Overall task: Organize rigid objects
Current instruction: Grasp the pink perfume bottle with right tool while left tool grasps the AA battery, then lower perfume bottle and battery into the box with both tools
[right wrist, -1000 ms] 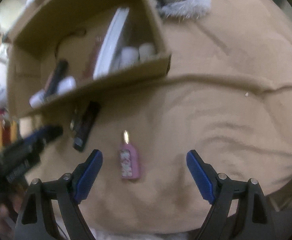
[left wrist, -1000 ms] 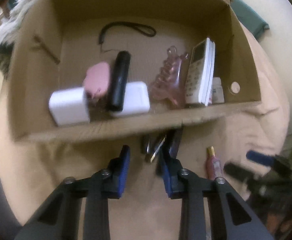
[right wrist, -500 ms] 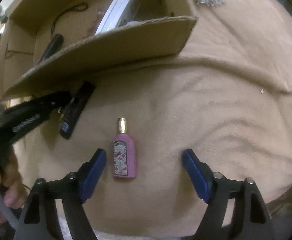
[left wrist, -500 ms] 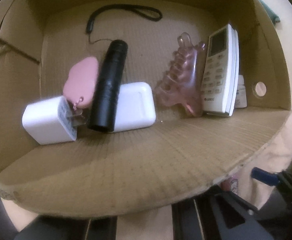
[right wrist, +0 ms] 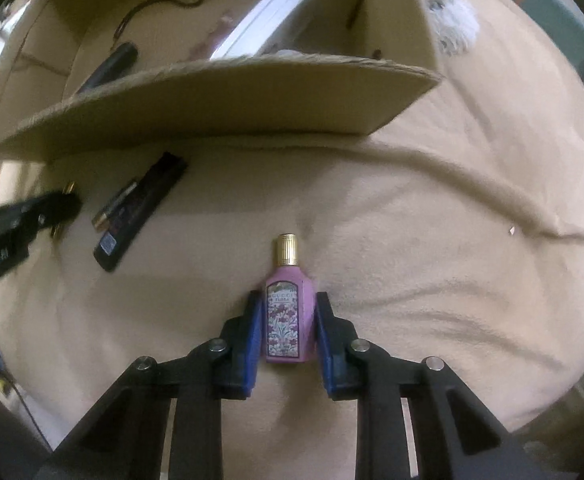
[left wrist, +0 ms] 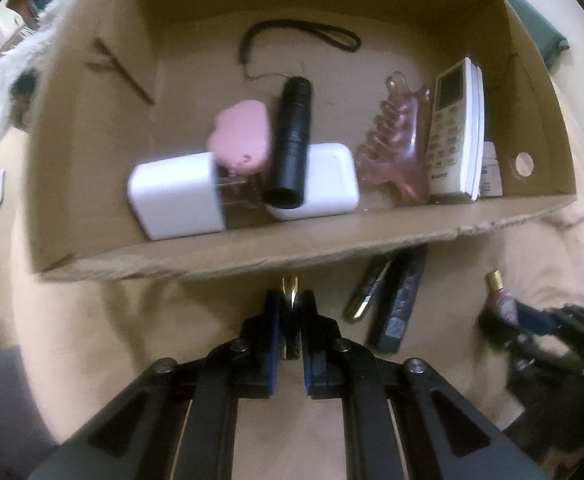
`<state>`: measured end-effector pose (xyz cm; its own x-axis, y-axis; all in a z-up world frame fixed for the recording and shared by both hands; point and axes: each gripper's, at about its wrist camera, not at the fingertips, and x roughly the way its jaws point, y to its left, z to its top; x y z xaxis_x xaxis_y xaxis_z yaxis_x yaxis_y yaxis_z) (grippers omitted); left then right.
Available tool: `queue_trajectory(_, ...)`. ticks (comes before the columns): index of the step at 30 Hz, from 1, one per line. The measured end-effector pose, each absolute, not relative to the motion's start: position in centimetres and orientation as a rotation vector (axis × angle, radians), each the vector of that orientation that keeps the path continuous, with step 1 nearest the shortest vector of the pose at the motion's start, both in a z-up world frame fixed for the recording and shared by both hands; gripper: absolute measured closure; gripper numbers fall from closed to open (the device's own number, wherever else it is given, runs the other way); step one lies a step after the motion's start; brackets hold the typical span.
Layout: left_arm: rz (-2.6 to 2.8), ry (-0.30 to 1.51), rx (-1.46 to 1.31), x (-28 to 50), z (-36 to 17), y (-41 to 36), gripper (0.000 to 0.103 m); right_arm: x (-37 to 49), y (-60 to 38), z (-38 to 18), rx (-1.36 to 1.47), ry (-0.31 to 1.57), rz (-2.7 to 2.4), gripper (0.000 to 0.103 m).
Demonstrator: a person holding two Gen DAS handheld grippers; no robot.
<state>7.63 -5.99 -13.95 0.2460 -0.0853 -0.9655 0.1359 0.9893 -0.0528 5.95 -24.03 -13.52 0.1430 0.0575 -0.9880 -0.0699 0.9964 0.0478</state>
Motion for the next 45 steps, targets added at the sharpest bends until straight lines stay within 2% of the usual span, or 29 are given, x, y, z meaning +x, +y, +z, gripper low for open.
queue_trajectory(14, -0.075, 1.274, 0.030, 2.5, -12.1, -2.4, 0.094, 3.9, -24.4, -8.8, 0.077, 1.326, 0.160, 0.077)
queue_trajectory(22, -0.048, 1.158, 0.019, 0.6, -7.3, -2.0, 0.094, 2.7, -25.0, -4.7, 0.172, 1.190, 0.268, 0.077)
queue_trajectory(34, -0.110, 1.014, 0.015, 5.6, -0.5, -4.7, 0.094, 4.3, -24.8, 1.1, 0.271, 0.925, 0.331, 0.077)
queue_trajectory(40, -0.130, 0.993, 0.052, 8.8, -0.1, -5.3, 0.094, 6.1, -23.6, 2.6, 0.158, 0.834, 0.332, 0.077)
queue_trajectory(45, -0.124, 0.989, 0.084, 10.9, -0.2, -5.1, 0.094, 8.9, -22.8, 2.2, 0.078, 0.851, 0.353, 0.077)
